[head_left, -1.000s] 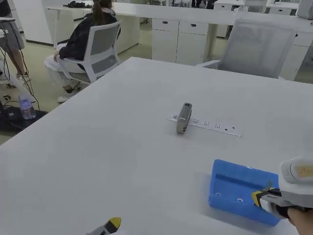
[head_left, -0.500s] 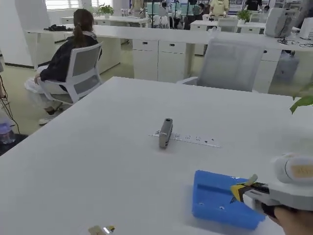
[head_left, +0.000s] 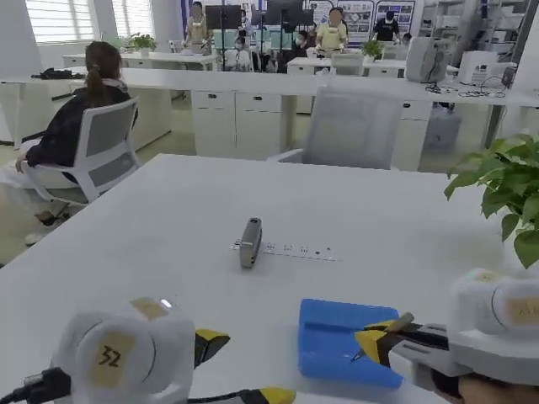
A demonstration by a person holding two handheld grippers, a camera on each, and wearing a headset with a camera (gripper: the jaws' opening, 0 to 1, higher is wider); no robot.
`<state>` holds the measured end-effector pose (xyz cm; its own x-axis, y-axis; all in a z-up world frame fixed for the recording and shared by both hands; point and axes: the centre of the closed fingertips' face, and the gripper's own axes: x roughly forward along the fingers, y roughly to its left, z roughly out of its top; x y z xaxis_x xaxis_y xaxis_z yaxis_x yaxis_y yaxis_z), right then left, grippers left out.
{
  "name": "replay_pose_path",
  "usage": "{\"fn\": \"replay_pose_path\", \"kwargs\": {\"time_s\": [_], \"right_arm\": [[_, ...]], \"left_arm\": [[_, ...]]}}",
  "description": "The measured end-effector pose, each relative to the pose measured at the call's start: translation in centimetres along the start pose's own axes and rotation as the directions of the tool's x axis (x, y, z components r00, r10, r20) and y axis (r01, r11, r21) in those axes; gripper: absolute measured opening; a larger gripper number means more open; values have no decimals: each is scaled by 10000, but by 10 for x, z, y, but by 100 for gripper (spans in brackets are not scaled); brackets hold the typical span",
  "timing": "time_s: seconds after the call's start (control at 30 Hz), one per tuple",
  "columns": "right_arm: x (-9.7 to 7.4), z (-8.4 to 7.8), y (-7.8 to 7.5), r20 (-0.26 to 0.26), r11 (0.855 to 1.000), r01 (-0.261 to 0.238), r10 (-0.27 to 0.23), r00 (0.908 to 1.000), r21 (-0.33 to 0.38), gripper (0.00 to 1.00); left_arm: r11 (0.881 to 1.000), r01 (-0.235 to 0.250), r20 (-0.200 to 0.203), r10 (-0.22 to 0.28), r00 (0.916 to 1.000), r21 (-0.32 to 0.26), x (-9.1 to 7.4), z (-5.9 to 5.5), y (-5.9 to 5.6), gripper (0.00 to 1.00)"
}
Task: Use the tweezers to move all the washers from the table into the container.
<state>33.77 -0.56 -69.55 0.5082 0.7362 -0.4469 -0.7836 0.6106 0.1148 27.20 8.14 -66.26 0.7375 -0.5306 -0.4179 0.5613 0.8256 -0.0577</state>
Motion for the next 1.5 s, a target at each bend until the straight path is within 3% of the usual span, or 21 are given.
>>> {"fn": "replay_pose_path", "kwargs": {"time_s": [0.17,0.4,0.5,0.53,0.6,0.63,0.67,0.73,0.8,0.93,0.97,1.0,1.07,1.17,1.27,1.37,1.5], "right_arm": [[-8,-6,21,-69,9987,-501,501,9987,-24,4],[-17,-11,51,-302,9904,-1239,1223,9920,-606,4],[-19,-14,63,-459,9843,-1605,1574,9865,-730,3],[-20,-15,67,-572,9817,-1715,1671,9843,-828,3],[-21,-17,73,-701,9782,-1803,1736,9823,-1030,3],[-21,-18,76,-782,9755,-1909,1830,9800,-1094,3],[-22,-20,79,-878,9728,-1993,1897,9779,-1180,3],[-22,-21,83,-981,9686,-2082,1960,9757,-1355,3],[-22,-23,88,-1097,9640,-2251,2108,9714,-1413,3],[-23,-25,93,-1207,9590,-2443,2280,9662,-1441,3],[-23,-25,94,-1228,9581,-2473,2306,9653,-1445,3],[-23,-26,95,-1262,9569,-2525,2353,9637,-1434,3],[-24,-28,98,-1352,9540,-2640,2455,9599,-1420,3],[-25,-32,100,-1538,9499,-2734,2506,9558,-1513,4],[-26,-38,102,-1702,9465,-2931,2693,9479,-1349,4],[-26,-41,104,-1812,9429,-3030,2767,9437,-1383,4],[-27,-48,105,-2043,9362,-3200,2881,9356,-1453,4]], "left_arm": [[9928,1158,274,-1166,9928,308,5,22,-28,50],[9641,2493,108,-2513,9678,916,12,36,-54,35],[9389,3236,-65,-3251,9457,1170,13,39,-67,28],[9223,3653,-218,-3655,9305,1264,13,38,-74,27],[9052,4017,-399,-4002,9155,1384,14,37,-79,27],[8910,4283,-565,-4247,9036,1506,15,35,-84,26],[8854,4384,-702,-4327,8988,1547,16,33,-86,26],[8563,4735,-992,-4631,8807,2061,18,30,-92,24],[8432,4899,-1157,-4761,8717,2215,20,28,-96,21],[7992,5460,-1491,-5254,8377,2514,20,27,-106,16],[7939,5524,-1511,-5315,8335,2542,20,27,-107,16],[7778,5701,-1593,-5478,8213,2646,20,27,-109,15],[7643,5854,-1751,-5589,8105,2702,20,26,-112,14],[7301,6207,-2257,-5782,7841,2859,20,19,-116,11],[7093,6402,-2394,-5938,7682,2950,21,17,-118,10],[6590,6819,-2866,-6188,7314,3173,19,11,-123,6],[6404,6944,-3175,-6175,7196,3282,21,5,-124,2]]}}
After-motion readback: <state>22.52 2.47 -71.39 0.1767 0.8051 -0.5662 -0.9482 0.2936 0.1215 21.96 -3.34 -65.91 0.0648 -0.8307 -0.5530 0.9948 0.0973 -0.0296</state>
